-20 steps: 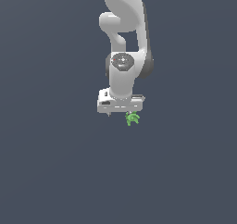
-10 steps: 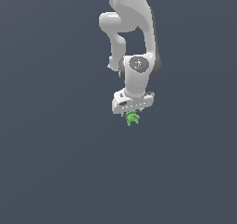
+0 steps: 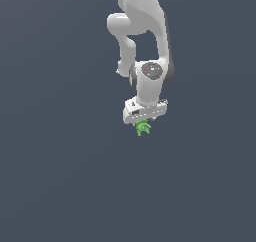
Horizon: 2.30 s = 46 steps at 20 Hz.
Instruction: Pick up the object and move it to a goal position.
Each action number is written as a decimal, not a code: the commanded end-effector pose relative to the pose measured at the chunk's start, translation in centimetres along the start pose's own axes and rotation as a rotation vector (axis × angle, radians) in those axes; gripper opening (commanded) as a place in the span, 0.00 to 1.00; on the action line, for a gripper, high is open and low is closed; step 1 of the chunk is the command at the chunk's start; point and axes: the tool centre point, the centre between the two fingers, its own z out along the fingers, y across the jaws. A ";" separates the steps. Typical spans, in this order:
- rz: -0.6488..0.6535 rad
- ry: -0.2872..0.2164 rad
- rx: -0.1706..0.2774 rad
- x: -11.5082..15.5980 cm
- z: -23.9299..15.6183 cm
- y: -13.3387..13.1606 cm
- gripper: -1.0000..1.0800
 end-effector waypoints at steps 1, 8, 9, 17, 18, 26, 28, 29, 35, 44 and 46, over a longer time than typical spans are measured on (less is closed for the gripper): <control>-0.001 -0.001 0.000 -0.1 0.7 0.0 0.96; -0.004 0.000 0.001 -0.2 3.9 -0.1 0.96; -0.004 0.000 0.001 -0.1 4.2 -0.1 0.96; -0.004 0.000 0.001 -0.1 4.6 -0.1 0.00; -0.004 0.000 0.001 -0.1 4.6 -0.1 0.00; -0.005 0.001 0.000 -0.1 4.4 -0.2 0.00; -0.005 0.001 0.000 0.0 4.1 -0.3 0.00; -0.005 0.001 0.000 0.0 3.8 -0.3 0.00; -0.005 0.001 0.000 0.2 1.1 -0.8 0.00; -0.006 0.001 0.000 0.7 -6.6 -2.4 0.00; -0.006 0.001 0.000 0.9 -8.8 -2.8 0.00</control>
